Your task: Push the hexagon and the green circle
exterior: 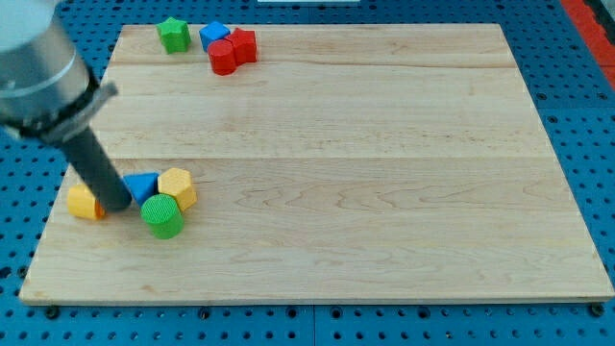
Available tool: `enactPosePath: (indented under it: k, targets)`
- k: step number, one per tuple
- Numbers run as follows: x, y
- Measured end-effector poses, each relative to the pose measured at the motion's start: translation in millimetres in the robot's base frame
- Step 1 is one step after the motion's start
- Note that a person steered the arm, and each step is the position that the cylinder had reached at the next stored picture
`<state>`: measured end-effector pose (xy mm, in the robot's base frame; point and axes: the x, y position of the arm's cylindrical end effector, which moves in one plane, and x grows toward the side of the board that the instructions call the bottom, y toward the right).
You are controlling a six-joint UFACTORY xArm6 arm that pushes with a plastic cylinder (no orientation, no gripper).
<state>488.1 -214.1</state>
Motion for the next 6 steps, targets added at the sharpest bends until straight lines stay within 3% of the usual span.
enactPosePath:
  k: [1,2,4,5,6]
  targets:
    - [-31.6,2.0]
    - [-24.4,12.2]
    - [-85.3,-67.6]
    - [-69.5,-90.8]
    - [7.1,-67.0]
